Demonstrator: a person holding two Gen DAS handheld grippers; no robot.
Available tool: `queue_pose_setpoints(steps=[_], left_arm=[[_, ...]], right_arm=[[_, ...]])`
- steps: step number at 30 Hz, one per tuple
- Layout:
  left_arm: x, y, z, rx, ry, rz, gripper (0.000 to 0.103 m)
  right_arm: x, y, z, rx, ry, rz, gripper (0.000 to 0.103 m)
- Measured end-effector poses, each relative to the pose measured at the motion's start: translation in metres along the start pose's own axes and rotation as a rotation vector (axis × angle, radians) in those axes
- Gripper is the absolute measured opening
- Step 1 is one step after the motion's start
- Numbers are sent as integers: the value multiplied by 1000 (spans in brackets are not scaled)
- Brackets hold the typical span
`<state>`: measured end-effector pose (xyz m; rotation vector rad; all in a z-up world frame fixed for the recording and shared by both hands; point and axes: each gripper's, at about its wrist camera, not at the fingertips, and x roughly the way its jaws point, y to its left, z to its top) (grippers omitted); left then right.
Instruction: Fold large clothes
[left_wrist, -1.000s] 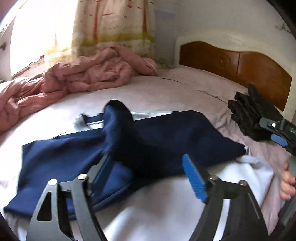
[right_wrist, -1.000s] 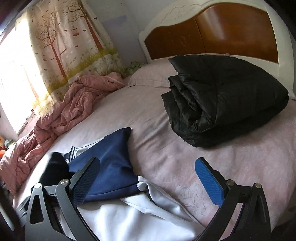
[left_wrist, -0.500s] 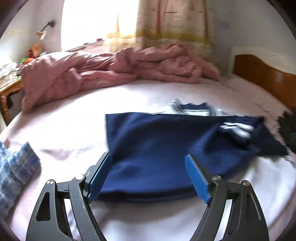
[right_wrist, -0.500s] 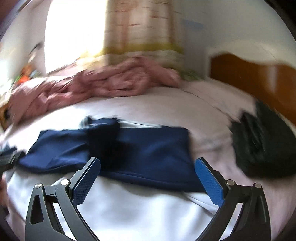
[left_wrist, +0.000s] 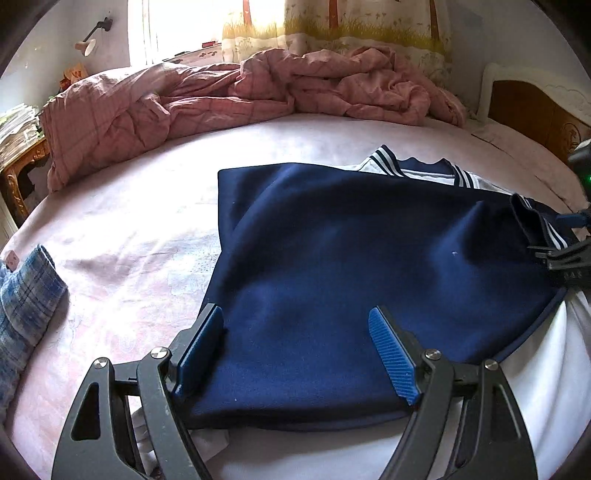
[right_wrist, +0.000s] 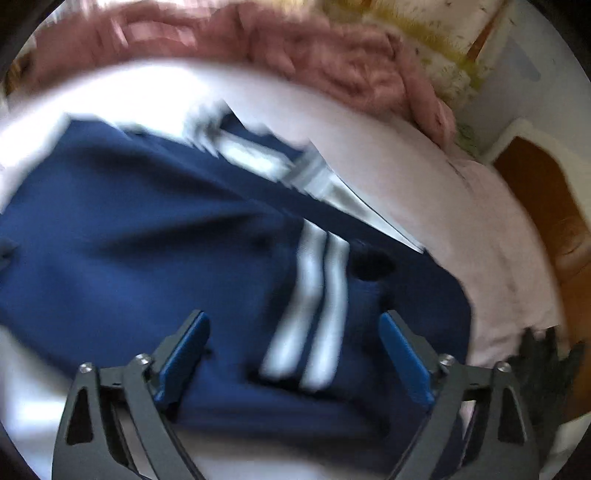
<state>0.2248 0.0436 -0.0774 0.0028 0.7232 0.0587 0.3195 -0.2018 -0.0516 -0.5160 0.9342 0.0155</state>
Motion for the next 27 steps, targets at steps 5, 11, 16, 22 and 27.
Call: queue_pose_setpoints(steps=[5, 11, 16, 22, 27], left_arm=[[0, -1, 3, 1, 0, -9, 80], [-2, -3, 2, 9, -11, -1, 80], [-2, 1, 2, -11, -8, -15, 81], [-19, 6, 2, -34, -70, -23, 81], [-63, -3, 2, 7, -170, -39, 81]], right_arm=[[25, -69, -10, 222, 50, 46, 48], [4, -139, -20, 371, -167, -23, 13], [12, -166, -28, 441, -183, -47, 17], [7, -174, -62, 449, -165, -170, 66], [-58, -176, -108, 495, -285, 0, 72]])
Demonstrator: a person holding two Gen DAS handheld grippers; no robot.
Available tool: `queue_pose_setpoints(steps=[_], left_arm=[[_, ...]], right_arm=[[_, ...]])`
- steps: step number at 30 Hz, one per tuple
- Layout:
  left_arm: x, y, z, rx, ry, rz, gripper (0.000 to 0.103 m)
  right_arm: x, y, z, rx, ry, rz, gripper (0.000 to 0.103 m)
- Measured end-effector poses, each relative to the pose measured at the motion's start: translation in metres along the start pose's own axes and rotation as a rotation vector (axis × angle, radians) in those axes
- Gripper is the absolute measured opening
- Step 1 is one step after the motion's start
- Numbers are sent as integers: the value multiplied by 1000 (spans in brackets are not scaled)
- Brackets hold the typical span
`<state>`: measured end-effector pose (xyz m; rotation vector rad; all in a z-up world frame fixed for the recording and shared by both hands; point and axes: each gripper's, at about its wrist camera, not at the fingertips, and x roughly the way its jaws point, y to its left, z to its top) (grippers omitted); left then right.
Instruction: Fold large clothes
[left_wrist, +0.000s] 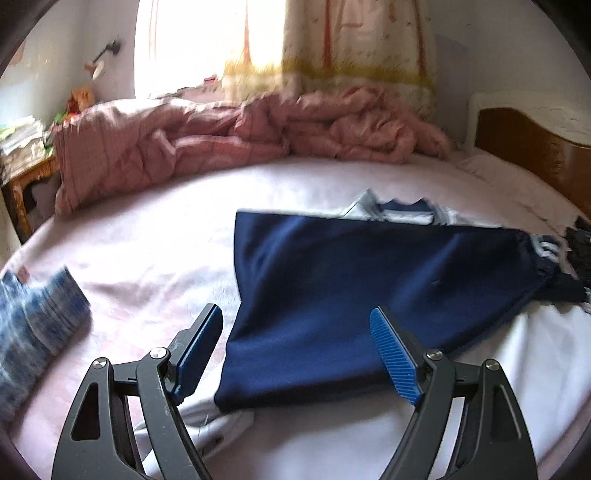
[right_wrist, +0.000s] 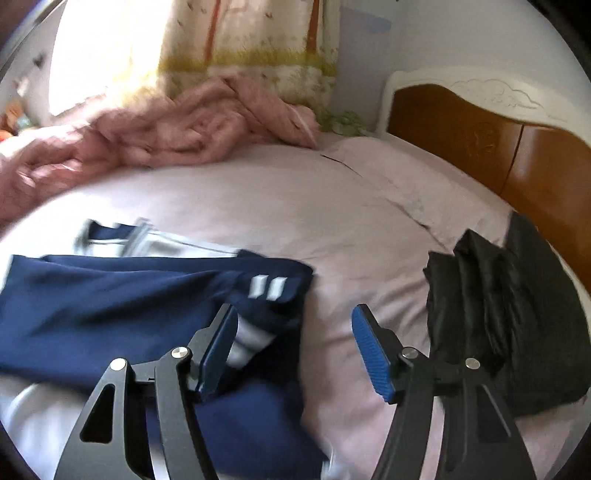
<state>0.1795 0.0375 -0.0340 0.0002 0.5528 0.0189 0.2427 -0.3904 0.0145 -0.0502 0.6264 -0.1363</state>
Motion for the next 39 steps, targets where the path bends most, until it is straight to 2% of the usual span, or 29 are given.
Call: queue_pose_setpoints(steps=[1, 2, 3, 6, 7, 10, 12, 16, 18, 21, 27, 31, 33, 39], left_arm=[[-10, -3, 1, 2, -20, -11, 81], [-23, -6, 3, 2, -43, -20, 81], [-33, -9, 5, -3, -62, -26, 82], [-67, -16, 12, -21, -123, -59, 91], [-76, -19, 12, -21, -135, -68, 97], [-106, -29, 8, 1, -172, -107, 102], [-121, -34, 0, 18, -187, -118, 102], [-131, -44, -25, 38, -150, -148, 102], [-128, -48, -40, 58, -112, -136, 102], [-120, -57, -61, 110, -74, -116, 102], [-114, -77, -87, 229, -37, -105, 102], [-113, -89, -98, 298, -43, -115, 102], [-110, -94, -102, 323, -32, -104, 102], [-97, -109, -115, 418, 4, -47, 102]], right_arm=[[-18, -1, -6, 3, -26, 29, 76], [-32, 0, -10, 5, -49, 50, 85], [-52, 1, -17, 9, -86, 76, 87], [-94, 12, -39, 11, -144, 145, 88], [-103, 16, -45, 7, -149, 162, 88], [-133, 33, -69, -5, -164, 203, 90], [-143, 45, -86, -39, -169, 216, 101], [-149, 78, -119, -180, -147, 182, 103], [-151, 95, -131, -254, -147, 148, 103], [-152, 109, -142, -289, -130, 174, 103], [-147, 122, -161, -317, -100, 206, 103], [-130, 126, -183, -426, 13, 249, 103], [-122, 124, -192, -464, 28, 199, 103], [-124, 120, -190, -467, -22, 144, 103]])
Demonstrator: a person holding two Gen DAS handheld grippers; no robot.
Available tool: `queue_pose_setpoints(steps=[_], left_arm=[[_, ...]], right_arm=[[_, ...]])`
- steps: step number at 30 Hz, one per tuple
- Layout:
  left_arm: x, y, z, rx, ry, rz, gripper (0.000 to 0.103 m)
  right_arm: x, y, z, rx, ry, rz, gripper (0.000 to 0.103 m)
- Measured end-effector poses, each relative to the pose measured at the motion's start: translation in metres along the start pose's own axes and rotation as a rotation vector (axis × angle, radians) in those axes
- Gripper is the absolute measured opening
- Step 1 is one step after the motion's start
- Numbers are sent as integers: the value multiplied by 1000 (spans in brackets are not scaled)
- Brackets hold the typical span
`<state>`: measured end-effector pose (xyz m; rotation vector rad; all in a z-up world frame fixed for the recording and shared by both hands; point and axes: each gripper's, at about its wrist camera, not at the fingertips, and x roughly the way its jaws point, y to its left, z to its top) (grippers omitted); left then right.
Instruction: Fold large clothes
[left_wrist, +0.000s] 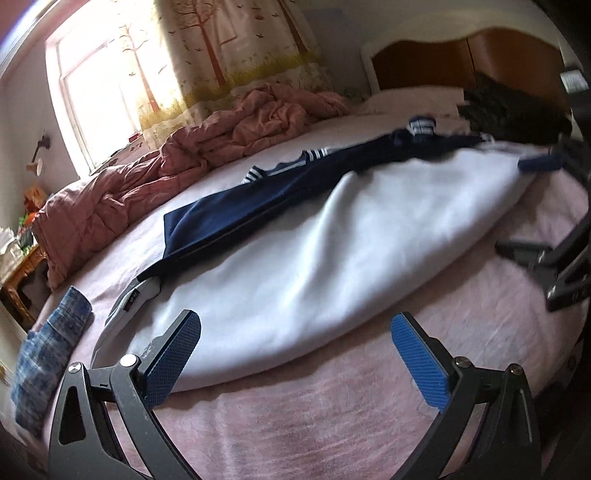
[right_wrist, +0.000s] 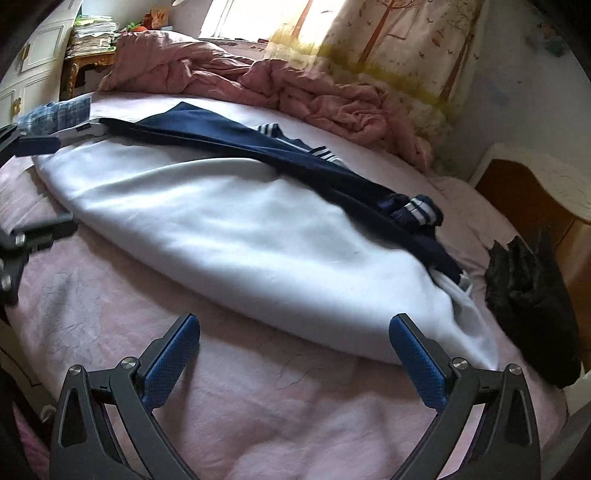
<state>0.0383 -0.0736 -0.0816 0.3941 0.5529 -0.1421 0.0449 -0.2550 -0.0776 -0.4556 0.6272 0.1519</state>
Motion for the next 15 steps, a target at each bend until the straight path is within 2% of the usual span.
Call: queue_pose_setpoints(steps=[6, 11, 13, 15], left_arm=[[11, 1, -2, 4, 54, 32, 102], [22, 20, -1, -98, 132, -23, 103], [24, 28, -2, -113, 140, 12, 103], [28, 35, -4, -107, 149, 70, 103]], right_arm=[[6, -4, -2, -18, 20, -65, 103], [15, -22, -1, 44, 47, -190, 103], [17, -35, -3, 88, 65, -235, 103], [21, -54, -6, 168, 94, -221, 103]])
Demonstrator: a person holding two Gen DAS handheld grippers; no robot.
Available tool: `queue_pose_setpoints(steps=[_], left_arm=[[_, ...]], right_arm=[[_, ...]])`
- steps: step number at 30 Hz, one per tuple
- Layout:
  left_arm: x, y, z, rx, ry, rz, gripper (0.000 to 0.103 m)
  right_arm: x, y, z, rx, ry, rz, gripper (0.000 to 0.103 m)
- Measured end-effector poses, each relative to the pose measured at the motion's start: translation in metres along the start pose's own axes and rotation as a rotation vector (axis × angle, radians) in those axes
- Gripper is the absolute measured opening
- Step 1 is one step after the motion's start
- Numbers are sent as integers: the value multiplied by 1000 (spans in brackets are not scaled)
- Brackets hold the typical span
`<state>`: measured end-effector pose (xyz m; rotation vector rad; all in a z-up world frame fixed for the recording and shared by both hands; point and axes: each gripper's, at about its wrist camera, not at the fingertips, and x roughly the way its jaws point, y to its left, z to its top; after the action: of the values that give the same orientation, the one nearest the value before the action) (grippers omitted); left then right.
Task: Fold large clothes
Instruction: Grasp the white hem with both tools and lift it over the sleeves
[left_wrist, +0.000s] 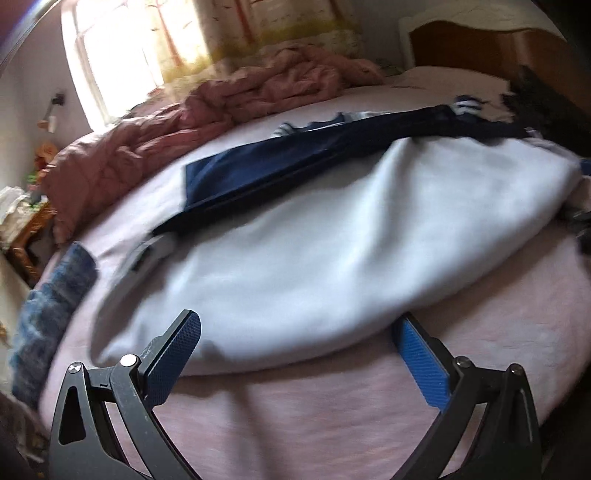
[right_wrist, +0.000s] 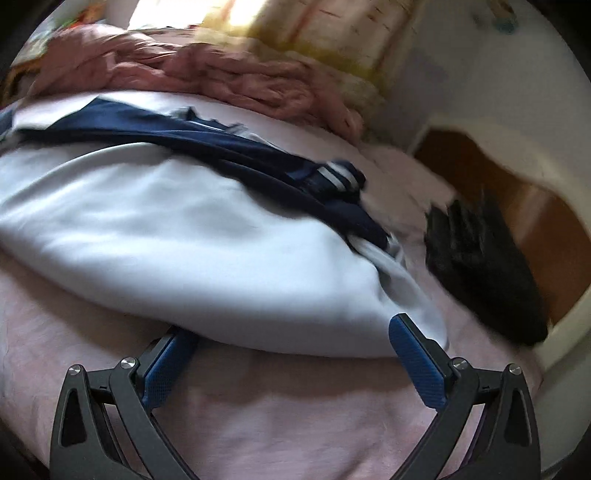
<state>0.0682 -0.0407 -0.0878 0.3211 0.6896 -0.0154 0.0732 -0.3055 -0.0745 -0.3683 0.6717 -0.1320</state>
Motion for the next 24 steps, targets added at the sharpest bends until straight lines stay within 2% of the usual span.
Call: queue_pose_setpoints(steps=[3, 6, 8, 13, 19, 24], left_arm=[[8, 16, 0, -59, 41, 12, 103], [11, 28, -1, -99, 59, -3, 103], [12, 33, -2, -102, 58, 11, 103], [16, 38, -1, -114, 66, 19, 103], [20, 45, -1, -140, 80, -9, 103], [25, 50, -1, -164, 109, -48, 103]], right_arm=[[7, -15, -1, 72, 29, 3, 103], [8, -18, -2, 80, 22, -83, 103], [7, -17, -2, 66, 13, -107, 103], [7, -22, -2, 96, 21, -70, 100], [10, -31, -4, 159, 47, -30, 100], [13, -32, -5, 159, 54, -30, 100]])
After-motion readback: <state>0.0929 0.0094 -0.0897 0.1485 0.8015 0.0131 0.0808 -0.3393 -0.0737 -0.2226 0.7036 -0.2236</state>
